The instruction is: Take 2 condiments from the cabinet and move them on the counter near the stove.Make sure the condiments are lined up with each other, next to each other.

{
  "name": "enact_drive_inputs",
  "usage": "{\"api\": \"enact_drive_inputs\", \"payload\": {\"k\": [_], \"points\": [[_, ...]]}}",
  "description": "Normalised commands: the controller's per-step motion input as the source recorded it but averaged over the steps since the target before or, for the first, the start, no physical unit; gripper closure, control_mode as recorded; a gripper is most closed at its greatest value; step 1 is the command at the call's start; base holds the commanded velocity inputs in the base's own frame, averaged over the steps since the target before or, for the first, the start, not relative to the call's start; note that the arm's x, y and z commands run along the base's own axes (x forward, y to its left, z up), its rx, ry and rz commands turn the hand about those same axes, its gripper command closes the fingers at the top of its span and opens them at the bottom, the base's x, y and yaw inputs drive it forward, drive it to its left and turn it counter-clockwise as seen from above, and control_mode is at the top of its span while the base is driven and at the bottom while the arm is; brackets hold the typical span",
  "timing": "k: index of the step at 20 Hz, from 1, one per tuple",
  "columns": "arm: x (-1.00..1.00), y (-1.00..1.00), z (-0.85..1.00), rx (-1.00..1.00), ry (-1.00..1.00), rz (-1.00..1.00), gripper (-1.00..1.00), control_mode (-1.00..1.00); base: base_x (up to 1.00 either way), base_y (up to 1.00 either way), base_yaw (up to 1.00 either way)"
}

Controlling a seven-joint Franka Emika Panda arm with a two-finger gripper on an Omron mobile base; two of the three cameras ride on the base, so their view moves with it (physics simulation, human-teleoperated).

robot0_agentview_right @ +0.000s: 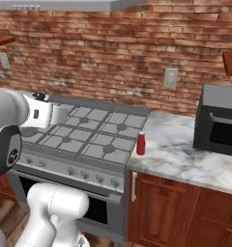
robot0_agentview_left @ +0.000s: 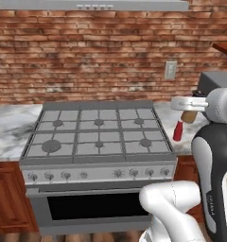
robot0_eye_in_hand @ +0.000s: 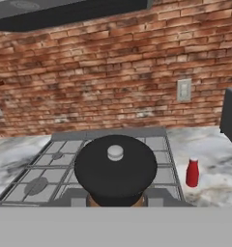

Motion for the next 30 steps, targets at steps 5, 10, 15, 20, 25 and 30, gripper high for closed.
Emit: {"api": "enact_drive_inputs", "payload": {"k": [5, 10, 15, 20, 25, 30], "points": [[0.00, 0.00, 0.00, 0.00, 0.00, 0.00, 1.00, 1.00, 0.17, -0.49, 0.00], [0.00, 0.00, 0.00, 0.00, 0.00, 0.00, 1.00, 1.00, 0.40, -0.08, -0.01], [0.00, 0.00, 0.00, 0.00, 0.00, 0.00, 1.00, 1.00, 0.34, 0.11, 0.00], [0.00, 0.00, 0.00, 0.00, 0.00, 0.00, 1.00, 1.00, 0.27, 0.01, -0.01], [0.00, 0.00, 0.00, 0.00, 0.00, 0.00, 1.00, 1.00, 0.43, 0.02, -0.04], [0.00, 0.00, 0.00, 0.00, 0.00, 0.00, 1.00, 1.00, 0.59, 0.05, -0.06]]}}
